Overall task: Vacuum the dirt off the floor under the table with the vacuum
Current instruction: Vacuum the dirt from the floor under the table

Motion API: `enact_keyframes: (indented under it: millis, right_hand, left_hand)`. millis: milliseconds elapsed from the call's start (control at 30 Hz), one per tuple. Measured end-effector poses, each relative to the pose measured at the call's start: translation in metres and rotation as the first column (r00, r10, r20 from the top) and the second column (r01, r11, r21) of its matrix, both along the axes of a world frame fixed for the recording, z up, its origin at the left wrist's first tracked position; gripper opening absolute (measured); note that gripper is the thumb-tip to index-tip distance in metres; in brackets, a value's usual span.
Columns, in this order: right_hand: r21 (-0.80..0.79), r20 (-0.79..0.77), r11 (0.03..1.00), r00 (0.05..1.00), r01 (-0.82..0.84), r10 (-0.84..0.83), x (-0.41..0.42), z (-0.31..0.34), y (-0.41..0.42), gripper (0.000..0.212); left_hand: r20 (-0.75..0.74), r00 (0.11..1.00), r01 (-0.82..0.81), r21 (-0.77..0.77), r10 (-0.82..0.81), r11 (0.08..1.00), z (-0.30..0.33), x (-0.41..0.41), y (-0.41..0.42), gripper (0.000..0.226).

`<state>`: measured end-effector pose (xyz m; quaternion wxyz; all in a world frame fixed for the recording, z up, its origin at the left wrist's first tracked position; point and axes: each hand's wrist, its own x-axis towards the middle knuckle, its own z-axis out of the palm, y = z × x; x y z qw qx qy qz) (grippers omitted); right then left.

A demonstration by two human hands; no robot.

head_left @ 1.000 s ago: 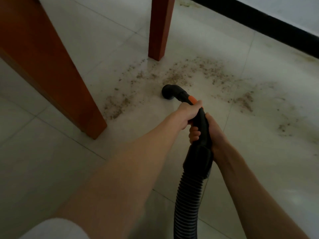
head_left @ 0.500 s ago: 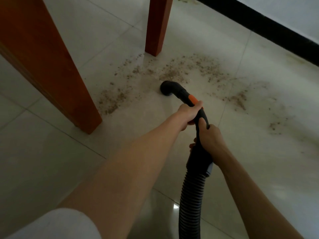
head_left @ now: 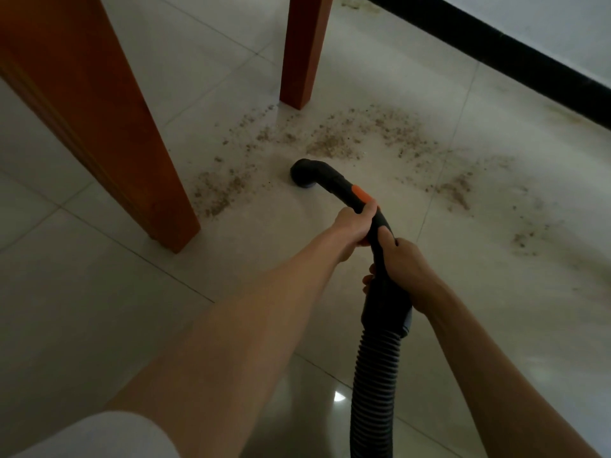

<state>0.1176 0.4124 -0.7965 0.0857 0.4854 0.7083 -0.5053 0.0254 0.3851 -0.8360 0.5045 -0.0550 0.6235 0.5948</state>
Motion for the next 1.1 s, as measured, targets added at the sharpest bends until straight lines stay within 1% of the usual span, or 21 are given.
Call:
enact_keyframes:
  millis: [167, 300, 367, 533, 767, 900, 1100]
  right_hand:
    - [-0.021, 0.000, 1.000, 1.000, 0.017, -0.017, 0.004, 0.004, -0.005, 0.040]
    - [-0.054, -0.014, 0.992, 0.994, 0.110, -0.111, 0.006, 0.003, -0.013, 0.043]
    - [-0.082, -0.013, 0.988, 0.991, 0.130, -0.132, 0.006, 0.004, -0.015, 0.044]
    - [-0.103, -0.002, 0.991, 0.996, 0.085, -0.085, 0.005, 0.008, -0.010, 0.046]
    - [-0.088, -0.053, 0.986, 0.988, 0.140, -0.145, -0.021, 0.007, -0.016, 0.048]
    - [-0.060, -0.047, 0.993, 0.993, 0.103, -0.106, -0.036, 0.007, -0.014, 0.047]
    - [-0.091, -0.036, 0.992, 0.996, 0.084, -0.087, -0.035, 0.007, -0.014, 0.049]
  left_hand:
    - [0.014, 1.000, -0.007, 0.000, 0.007, 1.000, 0.006, 0.001, -0.006, 0.050]
    - [-0.025, 1.000, 0.008, -0.047, -0.009, 0.999, 0.009, 0.007, -0.007, 0.049]
    - [-0.037, 0.999, 0.010, -0.074, -0.012, 0.997, 0.007, 0.008, -0.007, 0.051]
    - [-0.026, 1.000, 0.000, -0.088, -0.002, 0.996, 0.010, 0.005, -0.008, 0.050]
    - [-0.035, 0.999, -0.027, -0.097, 0.023, 0.995, 0.019, -0.010, -0.006, 0.052]
    - [-0.055, 0.997, -0.066, -0.100, 0.061, 0.993, 0.020, -0.023, -0.005, 0.050]
    - [-0.024, 0.996, -0.083, -0.102, 0.081, 0.991, 0.013, -0.028, -0.007, 0.049]
